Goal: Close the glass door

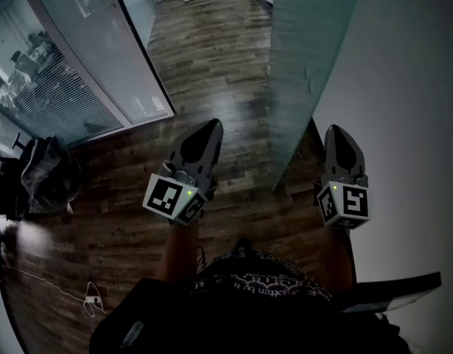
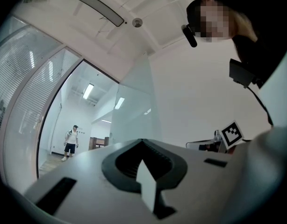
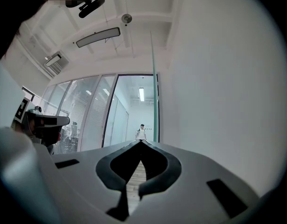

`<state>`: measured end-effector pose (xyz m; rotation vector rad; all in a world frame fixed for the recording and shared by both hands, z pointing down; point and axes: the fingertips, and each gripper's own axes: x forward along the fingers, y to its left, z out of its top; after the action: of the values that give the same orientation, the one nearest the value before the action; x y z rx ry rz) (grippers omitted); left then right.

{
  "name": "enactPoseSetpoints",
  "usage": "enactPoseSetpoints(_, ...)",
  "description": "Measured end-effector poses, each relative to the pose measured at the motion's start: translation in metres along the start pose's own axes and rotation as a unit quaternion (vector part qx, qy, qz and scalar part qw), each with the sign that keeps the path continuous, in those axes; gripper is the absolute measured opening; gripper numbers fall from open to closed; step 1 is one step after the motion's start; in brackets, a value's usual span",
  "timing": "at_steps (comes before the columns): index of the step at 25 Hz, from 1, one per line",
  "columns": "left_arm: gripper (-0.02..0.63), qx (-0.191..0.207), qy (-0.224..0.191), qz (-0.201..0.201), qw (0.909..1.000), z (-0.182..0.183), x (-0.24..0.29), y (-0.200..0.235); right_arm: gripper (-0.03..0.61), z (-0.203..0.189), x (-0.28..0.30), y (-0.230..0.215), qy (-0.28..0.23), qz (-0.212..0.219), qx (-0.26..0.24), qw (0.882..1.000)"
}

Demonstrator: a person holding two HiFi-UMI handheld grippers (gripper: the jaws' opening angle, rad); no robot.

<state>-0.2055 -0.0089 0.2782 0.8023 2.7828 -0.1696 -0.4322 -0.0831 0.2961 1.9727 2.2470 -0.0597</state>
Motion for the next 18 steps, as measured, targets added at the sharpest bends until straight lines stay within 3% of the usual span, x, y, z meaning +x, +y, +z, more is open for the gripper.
enactPoseSetpoints(8, 0.002, -0.006, 0.010, -0.015, 0.9998, -0.016, 0.036, 0.028, 0.003, -0.009, 0.037, -0.013, 0.001, -0.023, 0.004, 1.000)
enactPoseSetpoints(18, 0.002, -0.007, 0.020, -0.009, 0.9997, -0.025, 0.065, 0.036, 0.003, -0.018, 0.075, -0.036, 0.008, -0.009, 0.015, 1.000)
